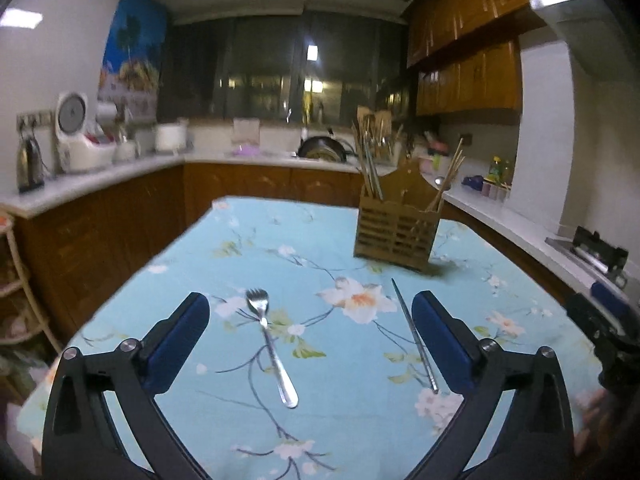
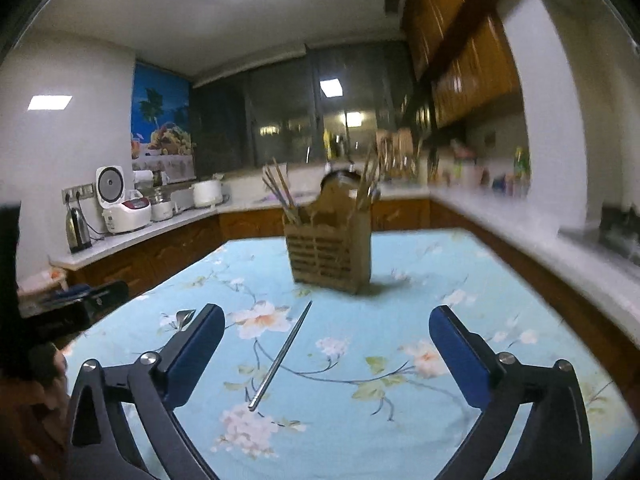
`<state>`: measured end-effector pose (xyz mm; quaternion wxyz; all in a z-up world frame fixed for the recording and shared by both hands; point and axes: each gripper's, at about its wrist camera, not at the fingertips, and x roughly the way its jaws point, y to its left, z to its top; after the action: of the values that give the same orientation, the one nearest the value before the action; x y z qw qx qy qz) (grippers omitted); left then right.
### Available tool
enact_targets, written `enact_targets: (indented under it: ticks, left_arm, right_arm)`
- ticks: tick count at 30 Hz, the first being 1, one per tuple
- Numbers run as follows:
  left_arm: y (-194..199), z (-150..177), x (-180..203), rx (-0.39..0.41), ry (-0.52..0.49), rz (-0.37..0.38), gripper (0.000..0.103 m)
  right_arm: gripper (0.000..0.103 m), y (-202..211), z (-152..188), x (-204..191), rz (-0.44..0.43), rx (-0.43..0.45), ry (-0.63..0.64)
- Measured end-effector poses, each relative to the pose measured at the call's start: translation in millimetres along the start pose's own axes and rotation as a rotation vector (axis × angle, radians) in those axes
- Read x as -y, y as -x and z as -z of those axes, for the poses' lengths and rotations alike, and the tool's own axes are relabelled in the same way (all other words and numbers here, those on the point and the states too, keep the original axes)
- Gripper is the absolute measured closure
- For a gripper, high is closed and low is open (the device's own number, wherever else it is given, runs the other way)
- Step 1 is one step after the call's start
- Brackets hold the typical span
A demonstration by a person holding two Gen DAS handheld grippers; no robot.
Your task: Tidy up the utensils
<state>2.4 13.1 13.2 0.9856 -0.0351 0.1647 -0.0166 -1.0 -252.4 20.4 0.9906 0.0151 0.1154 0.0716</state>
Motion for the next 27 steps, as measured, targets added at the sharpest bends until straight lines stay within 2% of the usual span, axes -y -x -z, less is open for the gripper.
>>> enact_targets:
  ticks: [2,5,13,27]
  left_arm:
    - [2.8,4.5,4.0,-0.003,-0.032,-0.011,0.000]
    - [6.5,13.7,7.9,-0.011,-0.060,-0.018,0.000]
    - [18.3,24.3,12.2,-0.021,-0.067,-0.011,0.000]
    - [27.3,26.2,15.1,-0.015,-0.073,-0.018,0.000]
  right_arm:
    - [0.000,10.5,3.9,-5.8,0.013,0.030,0.040]
    - [0.000,15.8,10.6,-7.8,0.016,0.026,0.058]
    - [0.000,24.5,21.2,1.4,0.032,-0.002,0.019]
    - [0.000,36.5,25.0,6.7,0.039,0.002,-0.006]
